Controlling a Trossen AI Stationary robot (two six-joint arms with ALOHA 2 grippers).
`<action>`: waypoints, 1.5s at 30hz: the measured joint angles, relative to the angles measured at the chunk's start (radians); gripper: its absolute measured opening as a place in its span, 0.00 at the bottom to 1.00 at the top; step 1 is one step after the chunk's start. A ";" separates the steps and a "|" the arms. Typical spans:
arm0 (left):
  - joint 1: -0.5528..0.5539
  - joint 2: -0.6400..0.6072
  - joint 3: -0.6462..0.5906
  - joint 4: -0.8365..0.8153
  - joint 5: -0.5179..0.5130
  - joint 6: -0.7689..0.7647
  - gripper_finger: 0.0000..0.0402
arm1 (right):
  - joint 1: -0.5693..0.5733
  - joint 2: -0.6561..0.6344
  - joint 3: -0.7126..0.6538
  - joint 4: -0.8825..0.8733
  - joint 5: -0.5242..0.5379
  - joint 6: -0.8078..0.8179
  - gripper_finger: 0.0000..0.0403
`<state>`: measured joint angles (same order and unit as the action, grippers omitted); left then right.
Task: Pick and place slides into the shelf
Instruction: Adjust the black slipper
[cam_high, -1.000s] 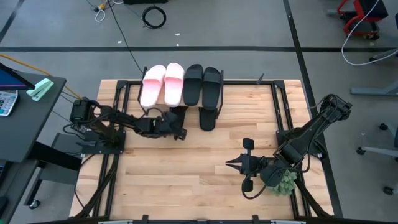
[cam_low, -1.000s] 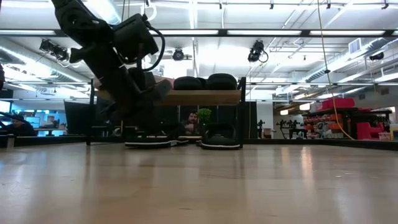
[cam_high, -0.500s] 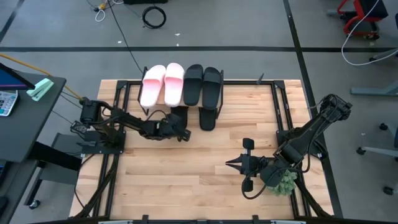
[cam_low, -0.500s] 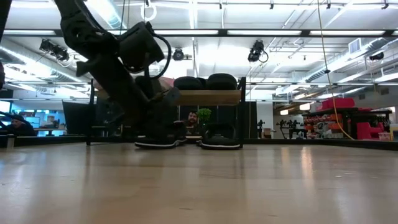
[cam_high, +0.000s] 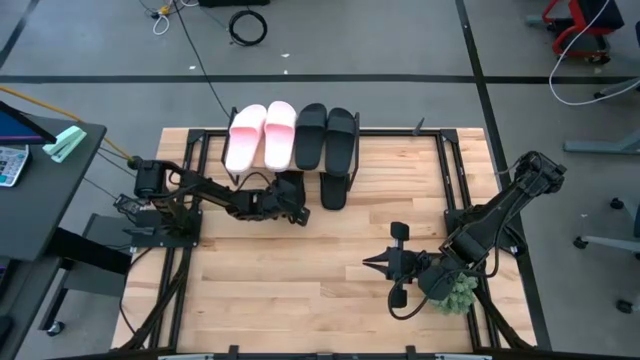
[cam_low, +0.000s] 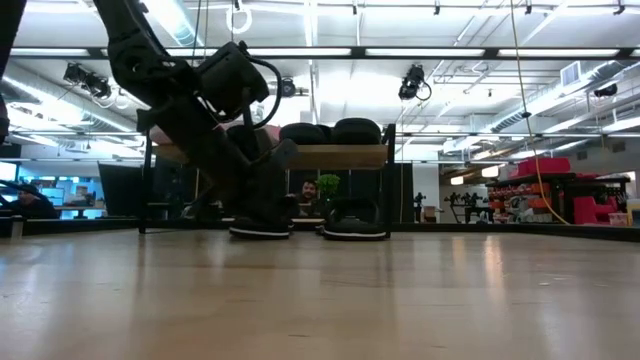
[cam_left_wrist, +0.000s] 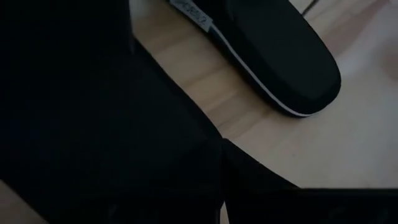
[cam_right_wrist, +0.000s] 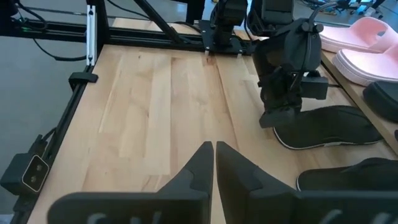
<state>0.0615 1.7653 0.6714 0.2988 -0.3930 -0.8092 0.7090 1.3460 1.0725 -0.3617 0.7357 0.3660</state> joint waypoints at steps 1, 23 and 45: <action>-0.008 0.000 0.000 0.005 0.008 0.012 0.01 | 0.000 0.000 0.000 0.000 0.000 0.000 0.06; -0.114 0.003 -0.001 0.080 0.102 0.105 0.01 | 0.000 0.000 0.000 -0.009 0.000 -0.002 0.06; 0.060 -0.014 0.004 0.086 0.223 0.187 0.04 | 0.000 0.000 0.000 -0.009 0.000 -0.028 0.06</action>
<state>0.1213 1.7515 0.6752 0.3852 -0.1702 -0.6220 0.7090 1.3460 1.0725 -0.3702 0.7361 0.3378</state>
